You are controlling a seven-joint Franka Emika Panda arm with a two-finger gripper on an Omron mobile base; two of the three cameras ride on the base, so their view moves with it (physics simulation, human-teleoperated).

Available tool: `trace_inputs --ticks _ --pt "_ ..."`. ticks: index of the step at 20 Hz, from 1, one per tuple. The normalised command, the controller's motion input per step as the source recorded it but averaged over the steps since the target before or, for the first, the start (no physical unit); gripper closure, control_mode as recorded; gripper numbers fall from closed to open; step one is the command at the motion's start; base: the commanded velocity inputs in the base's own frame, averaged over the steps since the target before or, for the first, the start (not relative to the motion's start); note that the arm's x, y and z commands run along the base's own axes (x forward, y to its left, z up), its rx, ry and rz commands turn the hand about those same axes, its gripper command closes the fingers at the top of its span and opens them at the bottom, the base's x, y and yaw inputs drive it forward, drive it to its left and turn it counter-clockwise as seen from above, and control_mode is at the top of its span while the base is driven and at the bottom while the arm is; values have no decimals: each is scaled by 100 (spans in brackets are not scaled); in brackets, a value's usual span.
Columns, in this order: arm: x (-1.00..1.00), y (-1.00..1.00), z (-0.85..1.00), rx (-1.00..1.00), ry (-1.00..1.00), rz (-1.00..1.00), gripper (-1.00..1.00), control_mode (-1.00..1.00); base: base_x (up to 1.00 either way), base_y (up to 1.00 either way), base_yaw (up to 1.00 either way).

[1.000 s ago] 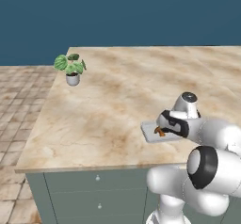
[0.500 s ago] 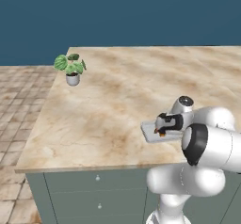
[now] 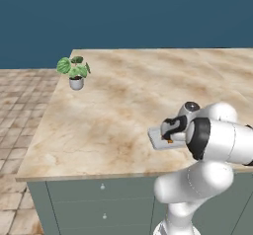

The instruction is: Take the bell pepper and mushroom out of the freezer and place them in the tupperware container on the counter. Then put the tupperware containing the vegetables back in the freezer.

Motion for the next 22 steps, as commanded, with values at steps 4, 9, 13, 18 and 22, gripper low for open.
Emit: trace_inputs --ticks 4,9,13,18,22 --pt "4 -6 -5 0 0 0 -100 -100 0 0 0" --pt "0 -18 0 0 -1 0 -100 -100 0 0 0" --pt "-26 -15 43 0 -14 0 -100 -100 0 0 0" --pt "-46 -28 79 1 -22 1 -100 -100 0 0 0" --pt "-13 -60 34 0 -4 0 -100 -100 0 0 0"
